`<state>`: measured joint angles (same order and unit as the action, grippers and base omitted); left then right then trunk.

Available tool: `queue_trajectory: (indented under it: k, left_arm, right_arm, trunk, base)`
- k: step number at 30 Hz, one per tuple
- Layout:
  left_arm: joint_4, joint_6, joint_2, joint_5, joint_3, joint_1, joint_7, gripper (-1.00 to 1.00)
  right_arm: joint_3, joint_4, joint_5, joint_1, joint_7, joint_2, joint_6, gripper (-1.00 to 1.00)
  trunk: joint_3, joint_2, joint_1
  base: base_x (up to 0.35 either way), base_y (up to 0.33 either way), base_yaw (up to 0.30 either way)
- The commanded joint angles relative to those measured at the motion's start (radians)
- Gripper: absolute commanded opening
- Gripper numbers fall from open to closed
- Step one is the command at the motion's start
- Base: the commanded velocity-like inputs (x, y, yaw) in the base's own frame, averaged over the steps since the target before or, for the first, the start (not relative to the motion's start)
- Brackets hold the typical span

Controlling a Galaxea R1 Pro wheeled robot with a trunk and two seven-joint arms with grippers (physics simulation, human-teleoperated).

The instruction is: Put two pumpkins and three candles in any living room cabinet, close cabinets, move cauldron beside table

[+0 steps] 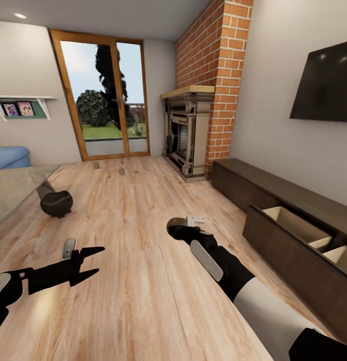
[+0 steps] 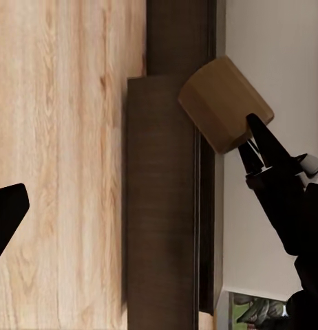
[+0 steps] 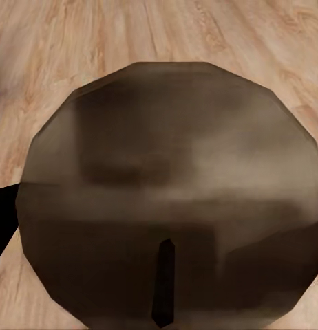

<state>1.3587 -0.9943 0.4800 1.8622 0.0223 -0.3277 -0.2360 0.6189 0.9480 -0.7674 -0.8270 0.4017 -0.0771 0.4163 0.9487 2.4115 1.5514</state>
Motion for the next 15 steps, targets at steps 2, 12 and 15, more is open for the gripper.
queue_trajectory:
  k: [2,12,15]
  left_arm:
    - [0.001,-0.003,0.0,0.01,0.001,-0.001,-0.011,1.0]
    - [0.0,-0.003,-0.001,0.009,0.001,-0.001,-0.011,1.0]
    - [0.0,-0.003,-0.001,0.008,0.001,-0.001,-0.012,1.0]
  right_arm:
    - [0.002,0.001,-0.007,-0.001,0.009,0.0,0.001,-1.0]
    - [0.004,0.0,-0.007,-0.001,0.009,0.0,0.001,-1.0]
    - [0.004,0.0,-0.006,-0.001,0.008,0.0,0.001,-1.0]
  trunk:
    - [0.001,0.0,0.0]
    - [-0.003,0.0,0.0]
    - [-0.004,0.0,0.0]
  base:
    - [0.313,-0.077,0.081]
    - [0.32,-0.055,0.26]
    - [0.322,-0.002,0.278]
